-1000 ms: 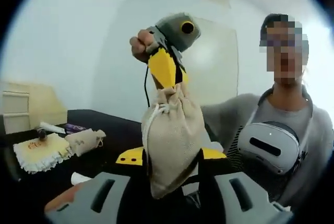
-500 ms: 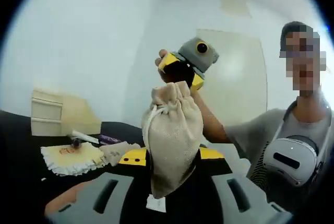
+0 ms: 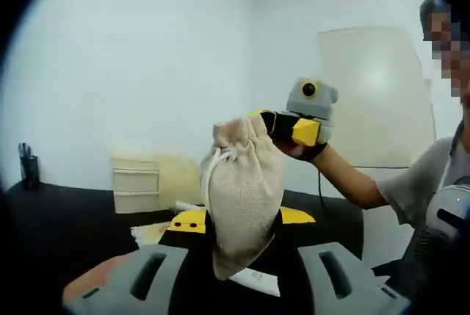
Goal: Open the drawer, pick up the cosmetic bottles from the table one by one, place them into the drawer, release the gripper, close the drawer, and move the gripper away
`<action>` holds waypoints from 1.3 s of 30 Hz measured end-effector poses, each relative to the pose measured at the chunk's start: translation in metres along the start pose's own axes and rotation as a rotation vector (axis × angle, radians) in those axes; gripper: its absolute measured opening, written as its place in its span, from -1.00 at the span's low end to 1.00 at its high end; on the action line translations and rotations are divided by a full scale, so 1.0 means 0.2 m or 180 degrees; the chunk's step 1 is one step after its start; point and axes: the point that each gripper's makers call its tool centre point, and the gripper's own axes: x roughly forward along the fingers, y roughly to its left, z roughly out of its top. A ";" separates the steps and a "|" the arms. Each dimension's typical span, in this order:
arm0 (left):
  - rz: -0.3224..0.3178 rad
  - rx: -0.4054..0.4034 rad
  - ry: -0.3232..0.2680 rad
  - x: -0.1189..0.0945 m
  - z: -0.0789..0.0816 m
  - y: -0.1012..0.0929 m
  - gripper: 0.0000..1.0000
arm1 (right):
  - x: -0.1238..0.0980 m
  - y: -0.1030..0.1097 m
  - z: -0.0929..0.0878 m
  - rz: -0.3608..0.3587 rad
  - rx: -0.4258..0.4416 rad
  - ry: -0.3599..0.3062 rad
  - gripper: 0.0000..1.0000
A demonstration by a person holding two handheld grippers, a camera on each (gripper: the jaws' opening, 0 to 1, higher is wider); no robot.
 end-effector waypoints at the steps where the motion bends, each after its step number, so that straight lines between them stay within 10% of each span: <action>1: -0.0032 0.0026 0.0036 0.00 -0.01 -0.01 -0.43 | 0.01 0.00 -0.01 -0.0032 0.0069 -0.0037 -0.52; 10: 0.0113 0.0137 0.0175 0.02 -0.07 0.03 -0.43 | 0.10 0.02 -0.12 -0.0046 0.0350 0.0161 -0.60; 39: 0.0101 0.0030 0.0111 0.01 -0.08 0.05 -0.33 | 0.10 -0.02 -0.13 -0.0421 0.0027 0.0269 -0.94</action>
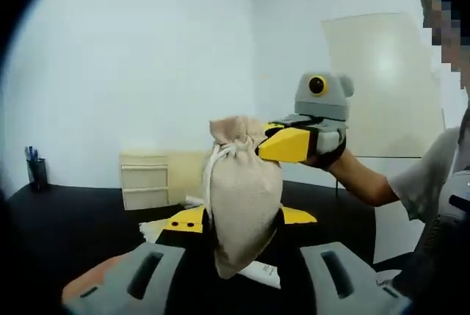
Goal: Open the drawer, pick up the cosmetic bottles from the table one by one, place them into the drawer, release the gripper, close the drawer, and move the gripper away
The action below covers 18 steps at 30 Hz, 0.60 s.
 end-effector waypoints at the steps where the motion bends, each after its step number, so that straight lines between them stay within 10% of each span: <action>1: 0.0003 0.0007 0.0010 -0.01 -0.01 0.00 -0.31 | -0.01 -0.01 0.00 -0.0007 0.0000 -0.0007 -0.94; 18: 0.0041 -0.0036 0.0129 0.07 -0.02 0.13 -0.06 | -0.29 -0.38 0.05 -0.0685 0.0032 -0.0052 -0.94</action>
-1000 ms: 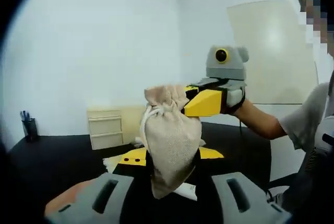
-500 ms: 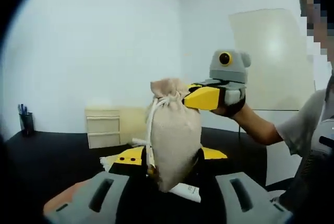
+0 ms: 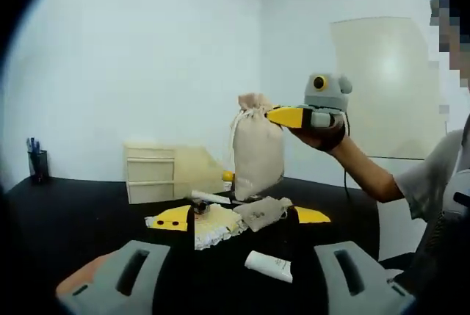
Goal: Open the drawer, pick up the cosmetic bottles from the table one by one, place them into the drawer, release the gripper, close the drawer, and move the gripper away
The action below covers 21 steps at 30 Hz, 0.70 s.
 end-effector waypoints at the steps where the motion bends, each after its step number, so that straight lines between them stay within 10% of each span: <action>1: -0.0009 0.0022 0.0027 0.03 0.01 0.01 -0.06 | -0.02 -0.02 0.00 -0.0052 -0.0004 0.0003 -0.94; 21: -0.0376 0.0315 0.0268 0.43 0.13 0.02 0.37 | -0.35 -0.48 0.00 -0.0743 -0.0016 0.0103 -0.93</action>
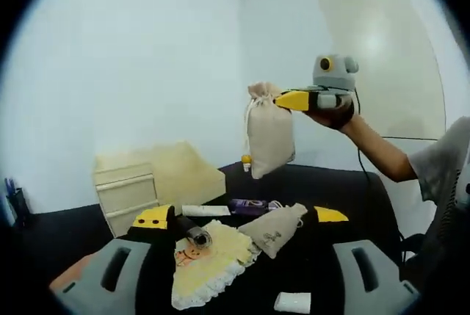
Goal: Open the drawer, pick up the cosmetic bottles from the table one by one, place them into the drawer, release the gripper, close the drawer, and move the gripper away
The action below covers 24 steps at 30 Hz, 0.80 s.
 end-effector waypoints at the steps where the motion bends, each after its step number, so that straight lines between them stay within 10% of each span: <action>1: -0.0010 -0.0018 -0.0026 0.01 0.02 0.00 0.37 | -0.01 -0.02 0.00 -0.0020 -0.0003 0.0002 -0.93; 24: -0.0122 -0.0098 -0.0135 0.21 -0.05 0.11 0.35 | 0.14 -0.52 -0.08 -0.0208 -0.0077 -0.0001 -0.93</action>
